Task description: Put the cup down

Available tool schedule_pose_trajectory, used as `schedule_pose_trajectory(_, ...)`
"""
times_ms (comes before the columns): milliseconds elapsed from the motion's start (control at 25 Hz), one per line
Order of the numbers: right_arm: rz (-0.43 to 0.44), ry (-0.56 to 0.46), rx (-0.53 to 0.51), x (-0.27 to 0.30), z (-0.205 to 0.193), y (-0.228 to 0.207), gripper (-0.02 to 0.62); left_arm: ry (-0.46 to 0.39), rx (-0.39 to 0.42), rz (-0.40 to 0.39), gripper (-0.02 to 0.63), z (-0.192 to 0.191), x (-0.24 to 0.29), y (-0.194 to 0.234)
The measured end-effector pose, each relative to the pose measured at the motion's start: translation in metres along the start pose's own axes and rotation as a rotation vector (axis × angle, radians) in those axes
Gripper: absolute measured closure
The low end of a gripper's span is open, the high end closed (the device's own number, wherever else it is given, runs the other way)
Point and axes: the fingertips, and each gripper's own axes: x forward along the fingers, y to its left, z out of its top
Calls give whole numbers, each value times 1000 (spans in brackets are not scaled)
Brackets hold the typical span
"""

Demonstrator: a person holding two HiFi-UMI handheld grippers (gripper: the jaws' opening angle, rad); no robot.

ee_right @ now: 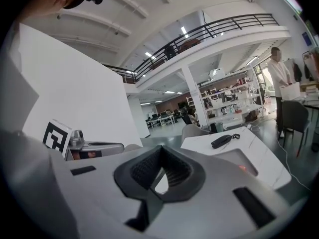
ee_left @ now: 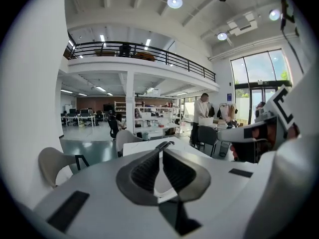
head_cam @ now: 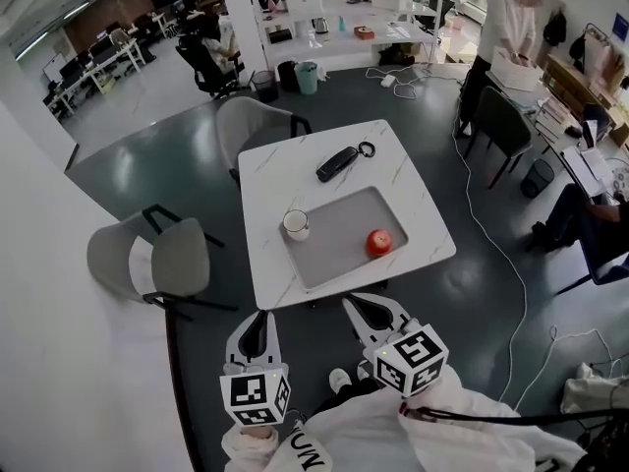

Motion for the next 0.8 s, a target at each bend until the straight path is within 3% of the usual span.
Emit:
schedule_pose_trajectory(320,27,-40,18,-10,1,-17,591,-57,7,39,595,-3,-4,-28)
schedule_pose_trajectory(800,47,-61,-12,-18,16,-27,591,-67,2,94,595,4,1,-37)
